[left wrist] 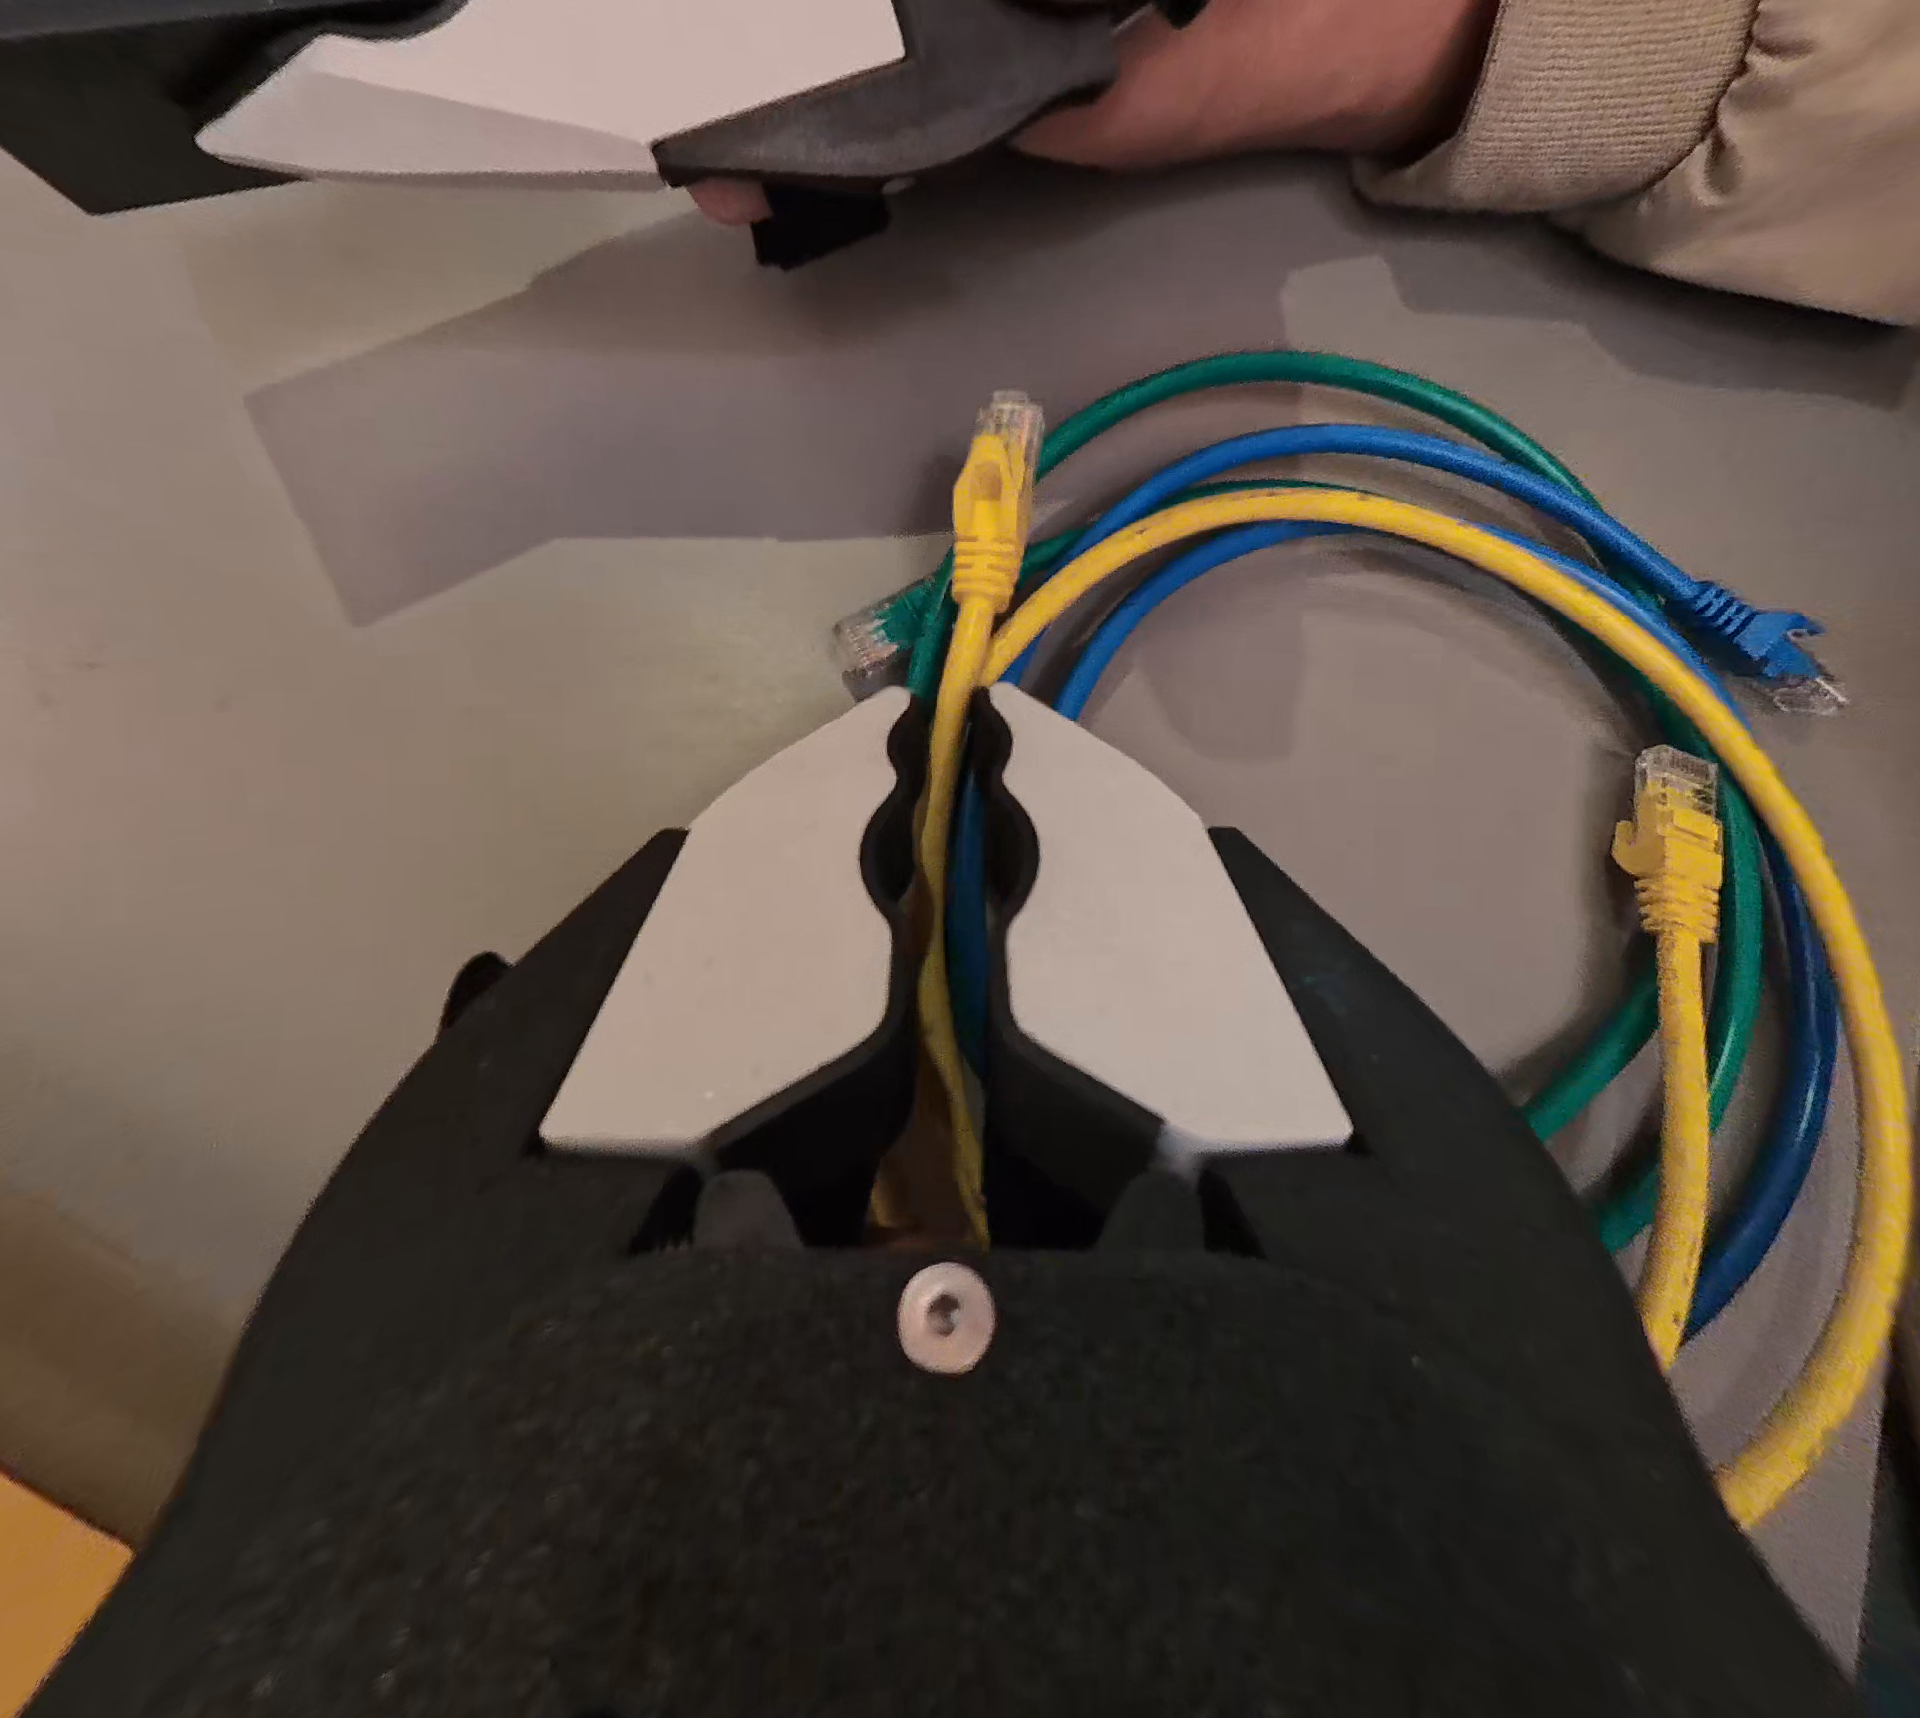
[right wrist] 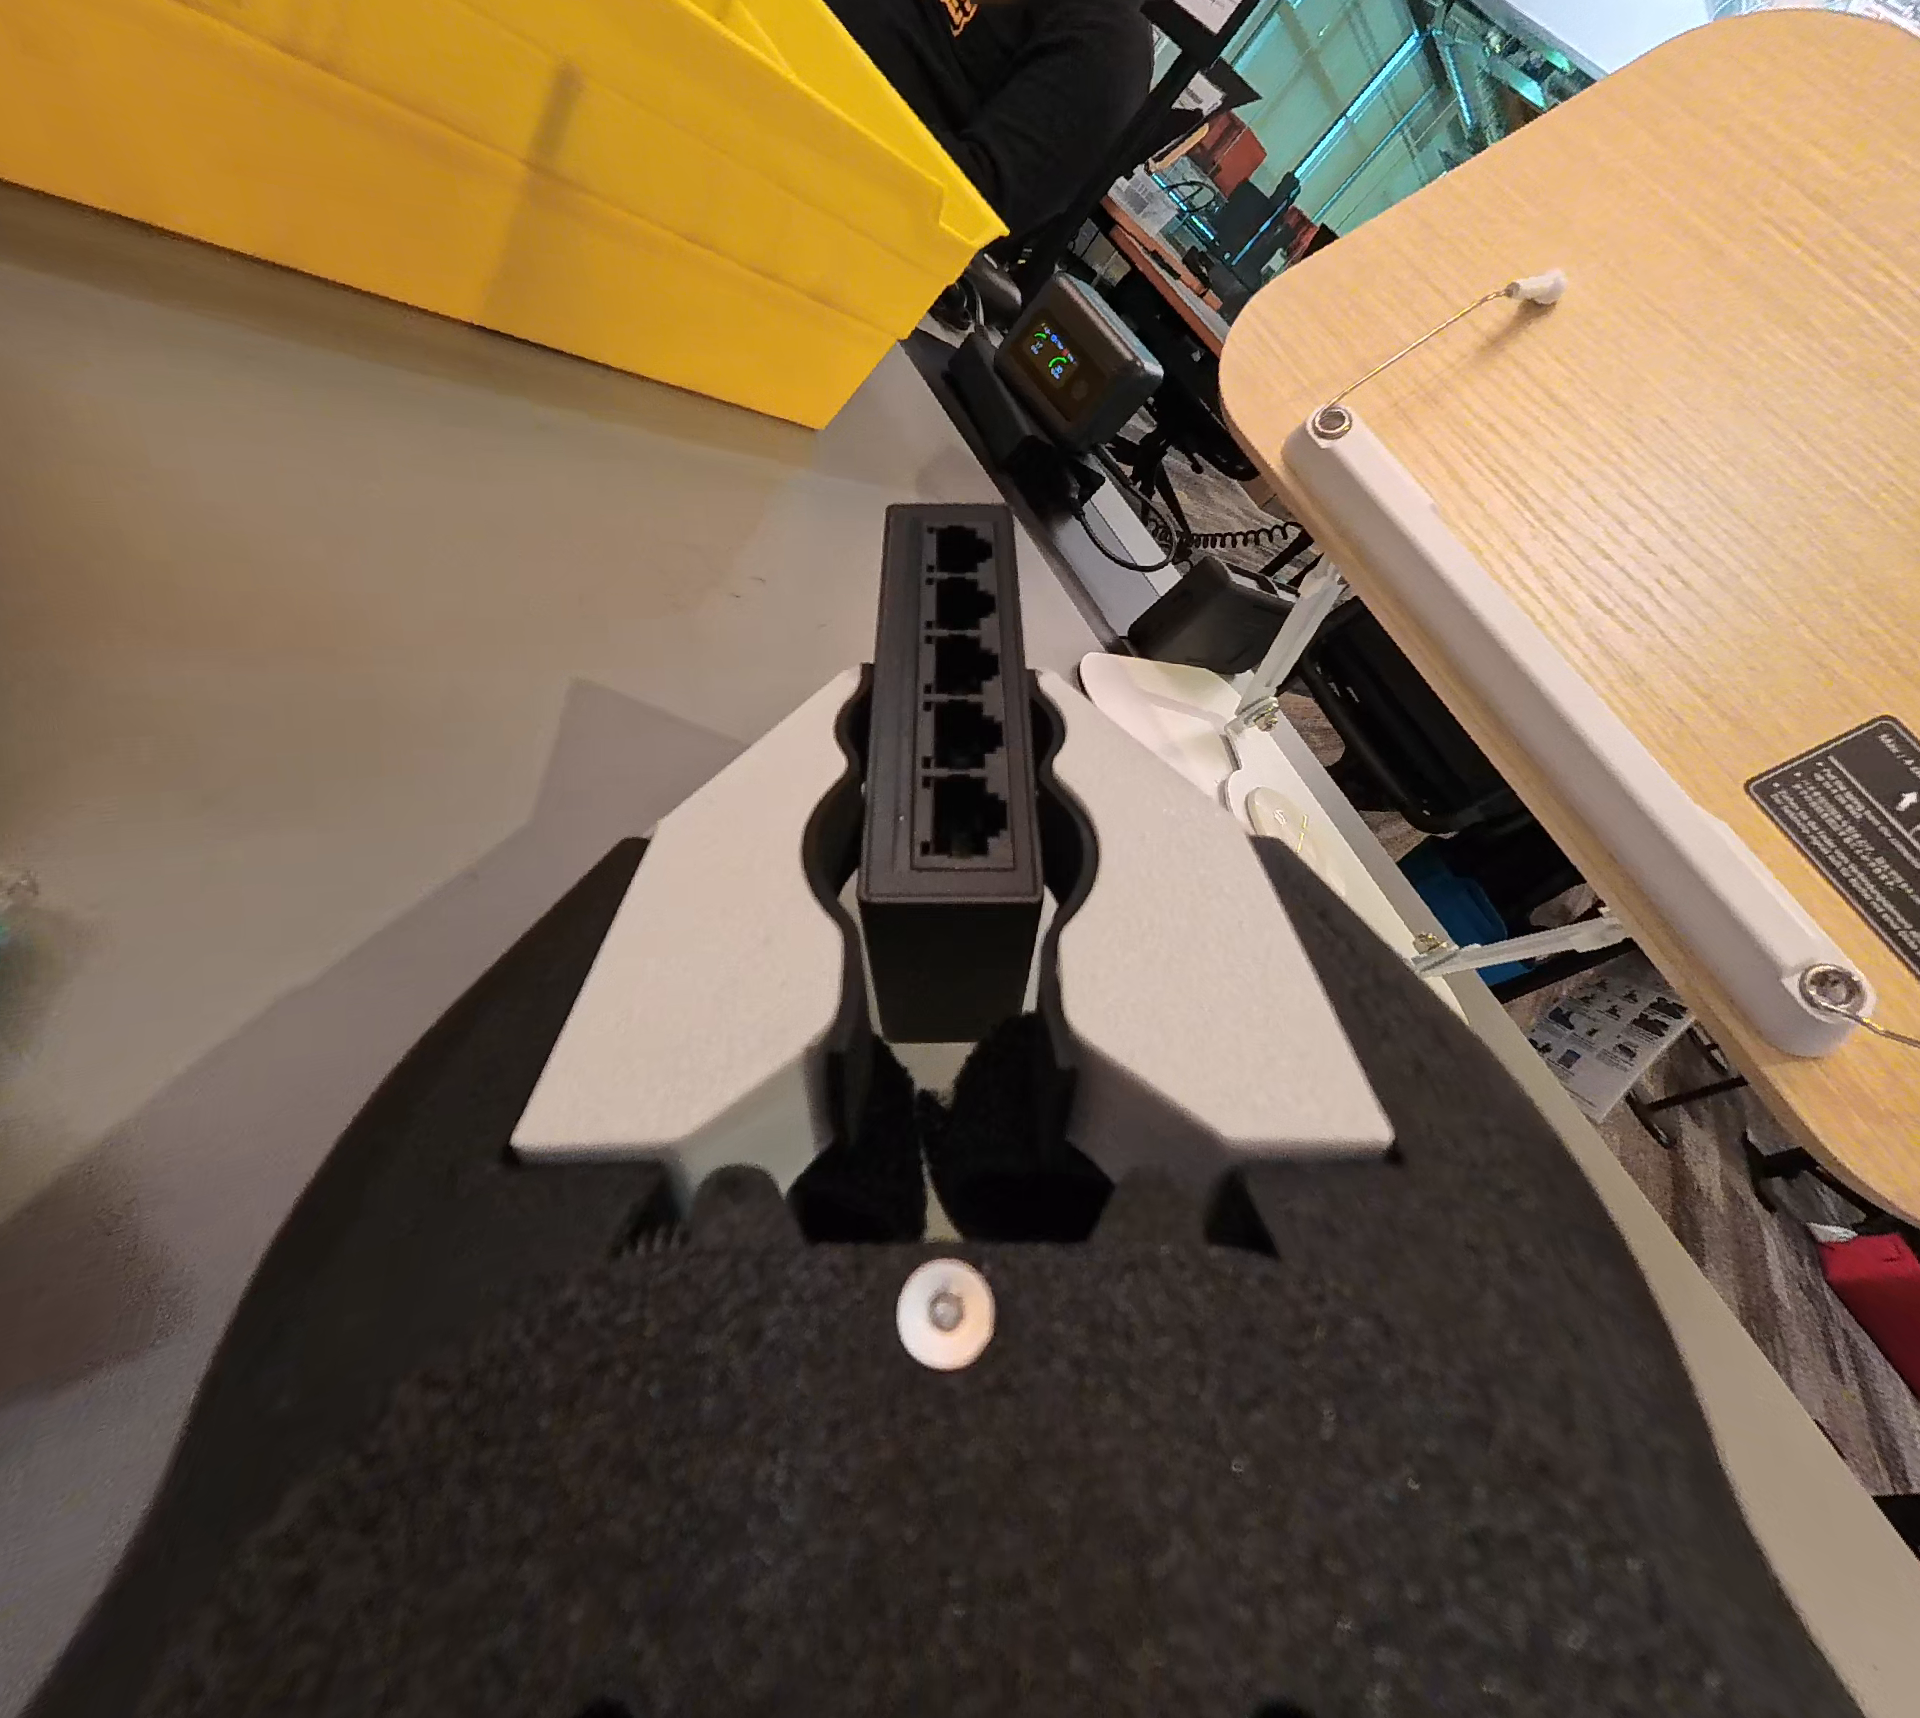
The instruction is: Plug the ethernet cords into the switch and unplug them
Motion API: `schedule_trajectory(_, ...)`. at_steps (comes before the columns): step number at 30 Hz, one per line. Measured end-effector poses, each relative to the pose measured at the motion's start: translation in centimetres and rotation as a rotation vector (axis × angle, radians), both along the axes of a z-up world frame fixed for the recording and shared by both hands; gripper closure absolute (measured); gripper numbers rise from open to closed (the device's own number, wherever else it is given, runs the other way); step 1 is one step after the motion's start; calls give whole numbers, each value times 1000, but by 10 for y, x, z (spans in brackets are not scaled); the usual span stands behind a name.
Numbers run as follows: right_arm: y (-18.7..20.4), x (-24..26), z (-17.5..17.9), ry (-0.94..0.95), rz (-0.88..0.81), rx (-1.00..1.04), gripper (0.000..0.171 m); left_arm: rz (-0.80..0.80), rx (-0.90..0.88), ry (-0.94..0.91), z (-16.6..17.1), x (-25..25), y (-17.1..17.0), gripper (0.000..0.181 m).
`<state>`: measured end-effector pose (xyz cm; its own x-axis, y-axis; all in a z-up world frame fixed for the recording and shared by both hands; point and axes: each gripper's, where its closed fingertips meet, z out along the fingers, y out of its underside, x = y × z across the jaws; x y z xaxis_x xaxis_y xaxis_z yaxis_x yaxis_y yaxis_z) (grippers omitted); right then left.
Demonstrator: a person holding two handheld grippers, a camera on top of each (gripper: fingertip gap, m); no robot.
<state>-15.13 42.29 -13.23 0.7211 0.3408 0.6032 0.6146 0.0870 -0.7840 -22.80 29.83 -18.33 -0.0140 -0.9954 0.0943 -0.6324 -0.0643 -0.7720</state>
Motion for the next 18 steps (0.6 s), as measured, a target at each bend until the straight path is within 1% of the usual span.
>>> schedule_trajectory(7,-2,-4,0,-26,13,19,145,60,6,-48,24,-7,8,174)
schedule_trajectory(11,-5,-10,0,-94,28,54,144,131,64,25,28,-19,16,175)
schedule_trajectory(15,-8,-19,-5,-183,50,82,144,123,156,54,33,-24,10,175)
schedule_trajectory(18,-10,-25,-8,-240,61,102,144,178,207,111,33,-32,18,175)
